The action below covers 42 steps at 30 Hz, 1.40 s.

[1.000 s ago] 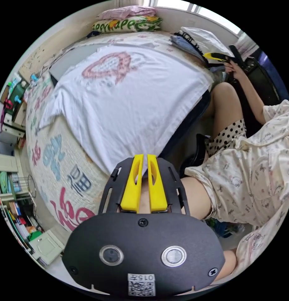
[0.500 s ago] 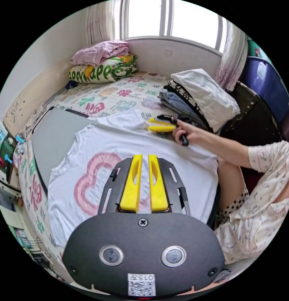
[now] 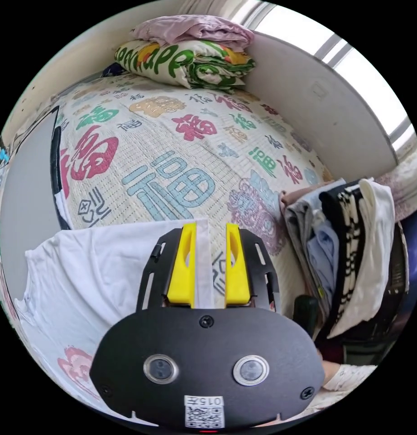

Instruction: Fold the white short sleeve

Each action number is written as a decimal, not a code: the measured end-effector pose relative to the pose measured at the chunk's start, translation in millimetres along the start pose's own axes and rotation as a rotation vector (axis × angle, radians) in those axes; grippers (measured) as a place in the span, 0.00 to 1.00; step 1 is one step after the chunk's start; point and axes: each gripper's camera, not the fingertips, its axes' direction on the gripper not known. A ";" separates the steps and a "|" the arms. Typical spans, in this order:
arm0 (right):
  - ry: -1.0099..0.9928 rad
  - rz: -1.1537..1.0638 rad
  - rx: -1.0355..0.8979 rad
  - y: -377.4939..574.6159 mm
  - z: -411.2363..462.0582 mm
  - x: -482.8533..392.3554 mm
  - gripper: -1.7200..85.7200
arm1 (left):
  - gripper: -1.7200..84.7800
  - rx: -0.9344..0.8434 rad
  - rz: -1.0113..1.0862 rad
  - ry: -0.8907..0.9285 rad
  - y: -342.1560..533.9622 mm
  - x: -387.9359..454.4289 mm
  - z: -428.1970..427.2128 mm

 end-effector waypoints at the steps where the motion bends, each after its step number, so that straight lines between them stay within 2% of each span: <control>1: -0.002 0.000 0.001 12.4 3.9 -3.1 0.01 | 0.12 -0.007 -0.008 -0.014 -1.7 0.0 9.4; 3: -0.005 0.000 0.007 33.0 9.6 -6.8 0.01 | 0.08 -0.033 -0.043 -0.090 -0.9 -3.9 39.1; 4: 0.000 0.007 0.018 48.5 12.8 -8.2 0.01 | 0.05 0.009 -0.078 -0.100 6.1 -10.3 41.1; 8: 0.062 -0.007 0.071 107.7 18.2 -14.1 0.01 | 0.02 0.089 -0.173 0.061 32.4 -46.1 36.8; 12: 0.102 -0.062 0.149 168.8 9.3 -15.7 0.02 | 0.02 0.270 -0.196 0.135 81.9 -87.0 -25.6; 15: 0.081 -0.131 0.102 210.8 17.2 -13.9 0.03 | 0.02 0.389 -0.210 0.196 127.8 -120.9 -85.6; 18: 0.046 -0.253 0.071 260.9 30.1 -13.5 0.08 | 0.02 0.451 -0.190 0.255 183.6 -145.0 -135.1; 21: 0.072 -0.375 0.000 311.9 57.9 -14.0 0.13 | 0.01 0.489 -0.166 0.227 256.7 -160.6 -169.3; 27: 0.203 -0.592 -0.156 414.5 135.5 6.3 0.17 | 0.01 0.442 -0.259 0.176 391.6 -201.8 -160.8; 30: 0.298 -0.749 -0.248 473.4 180.1 13.4 0.17 | 0.01 0.422 -0.321 0.218 429.3 -214.5 -137.9; 32: 0.415 -0.910 -0.301 527.5 220.2 15.3 0.17 | 0.01 0.415 -0.329 0.223 441.3 -213.6 -127.0; 34: 0.436 -1.005 -0.353 566.8 249.3 25.2 0.17 | 0.02 0.394 -0.324 0.209 446.8 -206.8 -119.1; 37: 0.478 -1.057 -0.461 602.4 289.2 55.9 0.15 | 0.02 0.376 -0.310 0.183 447.2 -195.9 -122.3; 42: 0.431 -1.158 -0.562 625.6 267.8 98.0 0.12 | 0.03 0.352 -0.356 0.079 457.2 -186.5 -137.6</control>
